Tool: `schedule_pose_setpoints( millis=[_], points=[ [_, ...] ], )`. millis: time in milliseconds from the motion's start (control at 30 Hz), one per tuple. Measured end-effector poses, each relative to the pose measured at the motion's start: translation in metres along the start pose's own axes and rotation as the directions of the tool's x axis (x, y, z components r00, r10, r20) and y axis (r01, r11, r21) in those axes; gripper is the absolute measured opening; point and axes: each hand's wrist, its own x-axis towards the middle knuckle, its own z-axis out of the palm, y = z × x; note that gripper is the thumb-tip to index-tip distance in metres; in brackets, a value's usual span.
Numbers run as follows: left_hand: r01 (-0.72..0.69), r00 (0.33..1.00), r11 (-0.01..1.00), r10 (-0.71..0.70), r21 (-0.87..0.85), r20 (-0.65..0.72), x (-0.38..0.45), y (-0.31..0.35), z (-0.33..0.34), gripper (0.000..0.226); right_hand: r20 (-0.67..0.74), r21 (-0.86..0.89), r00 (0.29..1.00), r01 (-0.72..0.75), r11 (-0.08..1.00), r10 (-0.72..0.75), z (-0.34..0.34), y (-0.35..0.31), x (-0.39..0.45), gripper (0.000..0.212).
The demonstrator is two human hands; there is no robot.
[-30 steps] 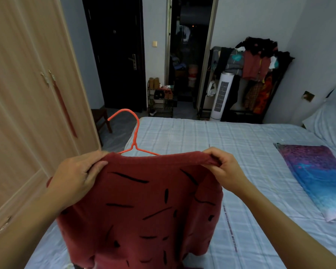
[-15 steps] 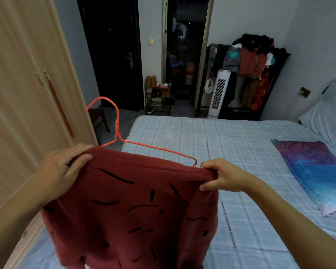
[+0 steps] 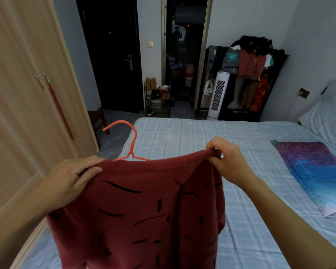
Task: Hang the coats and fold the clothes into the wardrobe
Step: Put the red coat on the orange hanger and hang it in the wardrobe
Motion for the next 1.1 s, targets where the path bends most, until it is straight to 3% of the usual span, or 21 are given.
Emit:
schedule_pose_setpoints(
  millis=[167,333,433,533,633,800,933,1100],
  points=[
    [-0.017,1.000,0.997,0.018,-0.079,0.015,0.006,0.017,0.005,0.033,-0.045,-0.016,0.994,0.094,0.995,-0.095,-0.004,-0.013,0.021,0.027],
    [-0.018,1.000,0.978,0.016,-0.209,-0.011,0.012,0.033,0.014,0.041,0.044,-0.003,0.994,0.100,0.995,-0.099,0.011,-0.018,0.036,0.033],
    [0.005,0.997,0.965,-0.023,-0.262,-0.068,0.010,0.032,0.023,0.041,0.069,-0.005,0.997,-0.043,0.999,0.043,0.021,-0.021,0.035,0.023],
    [0.043,0.989,0.960,-0.081,-0.277,-0.127,0.006,0.031,0.032,0.026,0.055,-0.084,0.970,-0.233,0.969,0.238,0.033,-0.021,0.027,0.018],
    [0.072,0.983,0.963,-0.112,-0.259,-0.142,0.002,0.031,0.039,0.022,0.095,-0.135,0.944,-0.303,0.943,0.316,0.038,-0.024,0.016,0.014],
    [0.117,0.967,0.975,-0.154,-0.188,-0.201,0.001,0.029,0.046,0.023,0.064,0.058,0.926,-0.375,0.925,0.371,0.043,-0.041,-0.005,0.002],
    [0.157,0.952,0.976,-0.191,-0.154,-0.238,-0.004,0.022,0.046,0.029,0.073,0.224,0.947,-0.321,0.920,0.312,0.038,-0.046,-0.027,0.009],
    [0.144,0.964,0.983,-0.166,-0.115,-0.210,-0.006,0.030,0.048,0.034,-0.005,0.156,0.989,-0.145,0.977,0.147,0.044,-0.047,-0.035,0.010]
  ],
)
